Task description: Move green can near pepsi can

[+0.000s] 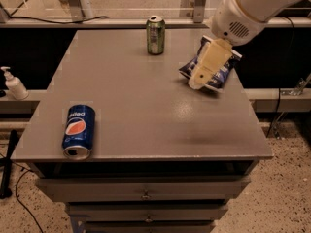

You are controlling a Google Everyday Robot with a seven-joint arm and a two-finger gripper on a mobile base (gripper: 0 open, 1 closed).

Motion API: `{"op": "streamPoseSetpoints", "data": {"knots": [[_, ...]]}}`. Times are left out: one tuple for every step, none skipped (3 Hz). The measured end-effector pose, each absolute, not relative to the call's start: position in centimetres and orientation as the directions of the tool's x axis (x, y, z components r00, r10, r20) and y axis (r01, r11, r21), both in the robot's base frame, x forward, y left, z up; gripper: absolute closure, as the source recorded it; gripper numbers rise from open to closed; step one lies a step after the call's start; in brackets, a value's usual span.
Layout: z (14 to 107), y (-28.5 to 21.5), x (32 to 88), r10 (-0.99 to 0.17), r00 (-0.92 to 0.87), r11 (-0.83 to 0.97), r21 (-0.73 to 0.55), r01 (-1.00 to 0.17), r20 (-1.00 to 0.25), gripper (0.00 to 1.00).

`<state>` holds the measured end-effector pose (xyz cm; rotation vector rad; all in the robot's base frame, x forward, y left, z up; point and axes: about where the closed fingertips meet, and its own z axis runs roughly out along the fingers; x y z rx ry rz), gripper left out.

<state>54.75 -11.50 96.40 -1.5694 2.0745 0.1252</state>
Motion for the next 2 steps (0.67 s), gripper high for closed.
{"op": "streamPoseSetpoints", "data": {"knots": [[96.3, -7.7, 60.3, -0.824, -0.23, 0.393, -0.23, -0.89, -0.518, 0.0], [95.9, -4.2, 64.6, -0.745, -0.311, 0.506, -0.197, -0.84, -0.59, 0.0]]}}
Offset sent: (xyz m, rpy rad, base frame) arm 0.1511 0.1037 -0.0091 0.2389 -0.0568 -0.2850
